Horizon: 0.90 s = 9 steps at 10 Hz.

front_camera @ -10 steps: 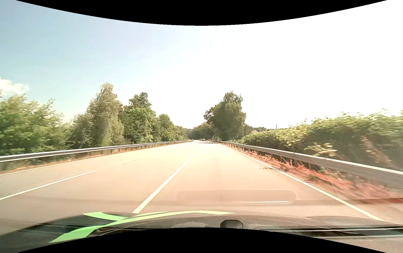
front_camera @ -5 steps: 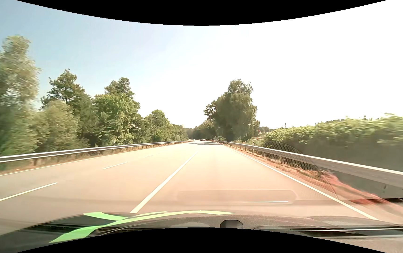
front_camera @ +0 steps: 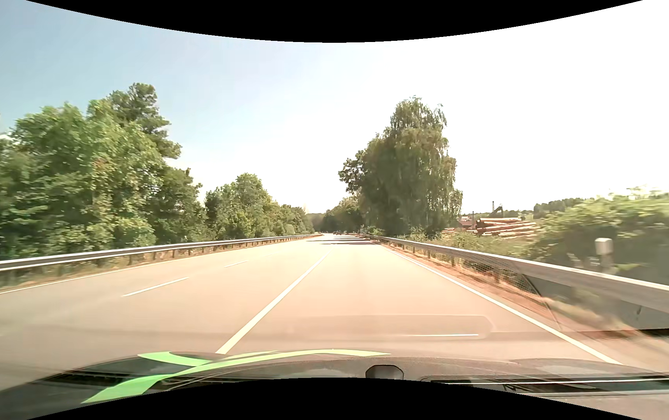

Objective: Follow the waypoints while adhering to traffic rules and regulations

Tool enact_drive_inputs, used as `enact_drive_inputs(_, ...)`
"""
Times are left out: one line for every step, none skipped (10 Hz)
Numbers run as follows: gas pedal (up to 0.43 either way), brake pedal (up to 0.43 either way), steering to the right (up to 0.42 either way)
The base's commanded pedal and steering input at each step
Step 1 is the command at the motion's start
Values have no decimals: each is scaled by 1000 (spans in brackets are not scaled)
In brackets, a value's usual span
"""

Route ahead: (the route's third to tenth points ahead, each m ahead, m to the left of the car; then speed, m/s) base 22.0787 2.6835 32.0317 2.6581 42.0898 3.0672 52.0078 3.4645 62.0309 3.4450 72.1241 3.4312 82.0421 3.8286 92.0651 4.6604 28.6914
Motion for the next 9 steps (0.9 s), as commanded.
enact_drive_inputs(280, 0, -7)
enact_drive_inputs(287, 0, -7)
enact_drive_inputs(287, 0, -7)
enact_drive_inputs(268, 0, -8)
enact_drive_inputs(240, 0, -7)
enact_drive_inputs(240, 0, -7)
enact_drive_inputs(240, 0, -7)
enact_drive_inputs(248, 0, -7)
enact_drive_inputs(260, 0, -7)
